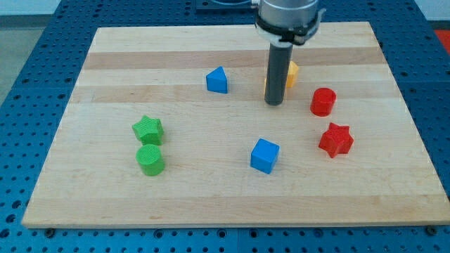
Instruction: Slide the blue cube closer to blue triangle
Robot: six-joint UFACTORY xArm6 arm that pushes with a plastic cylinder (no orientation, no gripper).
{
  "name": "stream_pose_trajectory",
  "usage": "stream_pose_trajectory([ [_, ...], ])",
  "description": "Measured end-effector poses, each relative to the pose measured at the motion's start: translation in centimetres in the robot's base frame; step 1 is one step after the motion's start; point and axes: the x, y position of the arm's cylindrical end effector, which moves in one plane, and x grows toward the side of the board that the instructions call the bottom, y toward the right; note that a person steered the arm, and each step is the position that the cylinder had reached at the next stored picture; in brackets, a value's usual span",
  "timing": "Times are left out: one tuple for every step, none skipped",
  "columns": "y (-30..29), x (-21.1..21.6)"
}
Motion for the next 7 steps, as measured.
stream_pose_trajectory([
  [0.0, -2.2],
  [0.0, -2.2],
  [-2.3, 1.9],
  [-2.8, 5.9],
  [-1.7, 5.9],
  [1.7, 7.6],
  [2.0, 7.9],
])
